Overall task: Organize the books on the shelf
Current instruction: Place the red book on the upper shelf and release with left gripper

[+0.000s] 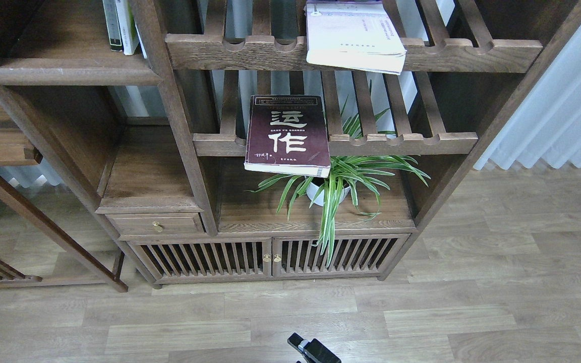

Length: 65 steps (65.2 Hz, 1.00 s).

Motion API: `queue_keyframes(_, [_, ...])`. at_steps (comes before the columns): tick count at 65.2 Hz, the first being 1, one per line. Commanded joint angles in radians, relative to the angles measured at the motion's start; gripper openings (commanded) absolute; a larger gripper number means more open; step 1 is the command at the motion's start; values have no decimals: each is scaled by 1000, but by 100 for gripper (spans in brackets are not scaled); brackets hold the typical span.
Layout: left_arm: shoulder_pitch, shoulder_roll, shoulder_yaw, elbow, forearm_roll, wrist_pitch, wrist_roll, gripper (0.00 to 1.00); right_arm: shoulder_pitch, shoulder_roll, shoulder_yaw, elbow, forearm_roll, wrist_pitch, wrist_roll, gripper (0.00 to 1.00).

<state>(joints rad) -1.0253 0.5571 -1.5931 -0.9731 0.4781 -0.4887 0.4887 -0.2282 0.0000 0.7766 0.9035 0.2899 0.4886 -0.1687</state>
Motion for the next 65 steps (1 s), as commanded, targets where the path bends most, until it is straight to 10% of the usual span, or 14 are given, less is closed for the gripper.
queue_keyframes(1, [-65, -72, -1, 60, 79, 0, 0, 0, 3, 0, 0, 5, 0, 0, 0, 100])
queue_keyframes(55, [-200, -212, 39, 272, 384, 0, -1, 3, 32, 0, 7, 11, 5, 0, 5, 100])
queue_keyframes(65, [-199, -230, 38, 272, 471, 0, -110, 5, 30, 0, 9, 11, 9, 0, 5, 100])
